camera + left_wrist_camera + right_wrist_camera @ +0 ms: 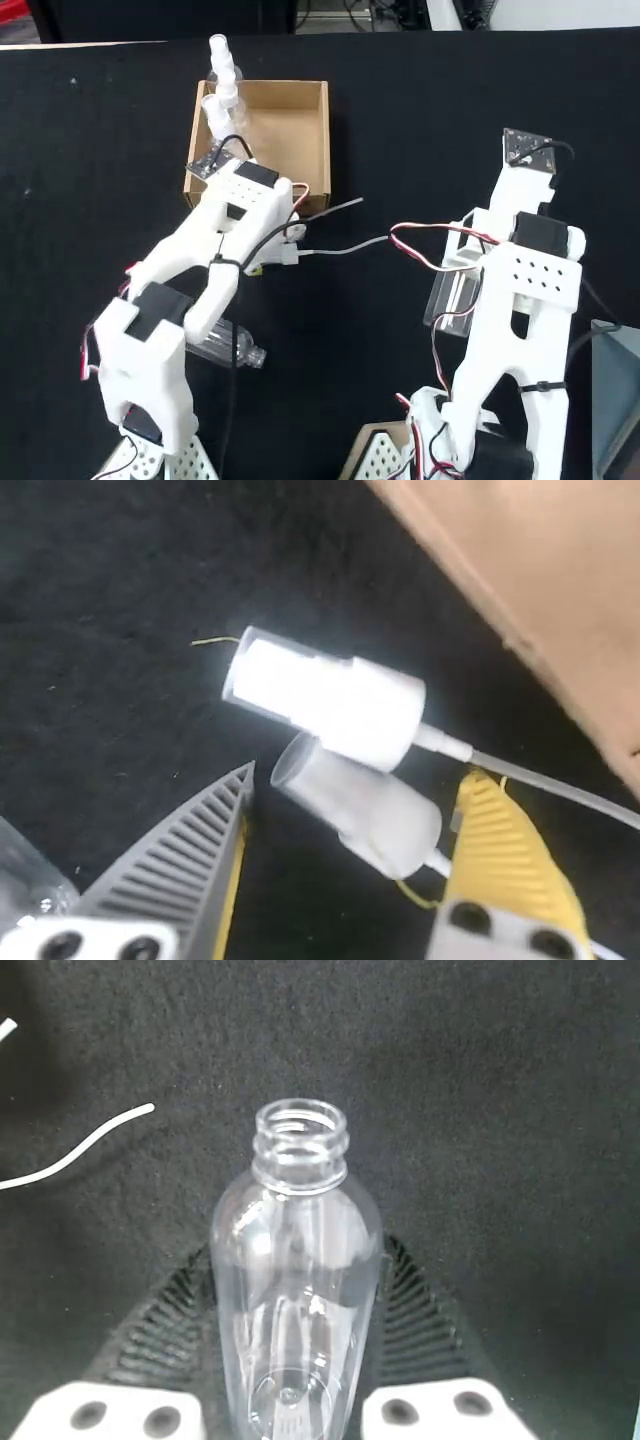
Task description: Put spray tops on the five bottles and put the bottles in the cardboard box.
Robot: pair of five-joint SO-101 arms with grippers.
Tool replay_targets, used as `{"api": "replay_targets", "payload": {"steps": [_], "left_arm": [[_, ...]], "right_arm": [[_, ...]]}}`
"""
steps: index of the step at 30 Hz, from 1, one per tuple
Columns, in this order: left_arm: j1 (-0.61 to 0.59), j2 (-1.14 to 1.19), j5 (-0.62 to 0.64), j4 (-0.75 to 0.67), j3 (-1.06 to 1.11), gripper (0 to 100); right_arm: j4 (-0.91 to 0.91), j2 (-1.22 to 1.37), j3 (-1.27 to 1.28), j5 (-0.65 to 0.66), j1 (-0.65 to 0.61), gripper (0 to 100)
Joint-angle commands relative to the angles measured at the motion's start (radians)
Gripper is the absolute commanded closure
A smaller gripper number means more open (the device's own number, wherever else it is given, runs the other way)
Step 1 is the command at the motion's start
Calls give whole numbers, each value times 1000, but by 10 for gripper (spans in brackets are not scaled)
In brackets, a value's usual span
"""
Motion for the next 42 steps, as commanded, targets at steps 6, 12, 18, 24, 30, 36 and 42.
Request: {"api": "replay_targets", "payload": {"steps": [6,12,18,24,30,36,42], "left_arm": [[8,71,15,-2,-104,712],[5,83,11,-11,-104,830],[1,83,9,-12,-104,966],[1,83,9,-11,-104,960],[7,74,9,-2,-96,961],[10,72,9,44,-107,972],[7,72,8,199,-193,971]], "right_arm": [[-23,-56,-5,0,28,988],[-23,-56,-5,0,28,988],[-23,-56,-5,0,28,988],[-23,-56,-5,0,28,988],[-23,-56,-5,0,28,988],[-23,-56,-5,0,28,988],[-23,-56,-5,0,28,988]]}}
